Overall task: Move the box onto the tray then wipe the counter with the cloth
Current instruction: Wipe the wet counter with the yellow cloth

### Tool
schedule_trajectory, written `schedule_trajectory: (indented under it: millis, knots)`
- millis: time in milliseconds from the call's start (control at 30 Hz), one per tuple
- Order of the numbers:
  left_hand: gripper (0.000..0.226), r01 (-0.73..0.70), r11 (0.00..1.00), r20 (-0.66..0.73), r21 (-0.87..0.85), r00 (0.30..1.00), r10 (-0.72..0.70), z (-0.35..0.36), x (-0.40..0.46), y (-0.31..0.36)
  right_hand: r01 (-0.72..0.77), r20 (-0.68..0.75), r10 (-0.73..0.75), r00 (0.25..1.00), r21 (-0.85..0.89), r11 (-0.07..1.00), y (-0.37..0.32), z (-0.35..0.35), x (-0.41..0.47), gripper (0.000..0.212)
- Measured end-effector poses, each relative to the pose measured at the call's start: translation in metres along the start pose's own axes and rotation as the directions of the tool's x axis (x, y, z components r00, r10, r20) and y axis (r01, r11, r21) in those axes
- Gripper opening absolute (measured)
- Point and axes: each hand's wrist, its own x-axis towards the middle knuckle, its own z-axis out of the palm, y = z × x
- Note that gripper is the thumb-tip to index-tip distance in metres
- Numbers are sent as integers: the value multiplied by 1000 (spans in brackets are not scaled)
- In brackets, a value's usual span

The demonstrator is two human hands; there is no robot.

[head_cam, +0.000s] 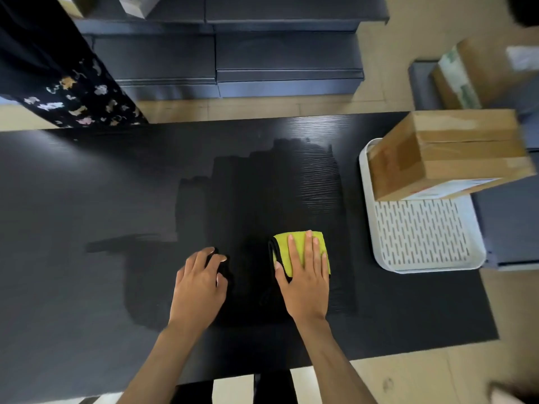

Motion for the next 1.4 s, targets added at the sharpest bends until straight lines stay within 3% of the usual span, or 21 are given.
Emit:
schedule_trajectory:
  millis: [333,767,1067,1400]
  knots:
    - [33,-28,999,-2,44,1000,28,5,21,48,-6,-32,6,999,-4,1000,71,-14,20,69]
    - [36,84,996,-21,31,996,-83,-3,15,8,6,-63,-7,998,-23,1000,42,-13,72,72]
    - [36,135,991,-47,-6,990,-135,-31,-3,-80,31,-54,-33,998,-47,998,-44,6,61,70]
    - [34,186,981,-81,-52,979,-189,-74,-24,-190,130,-41,-131,991,-18,991,-219,45,22,67]
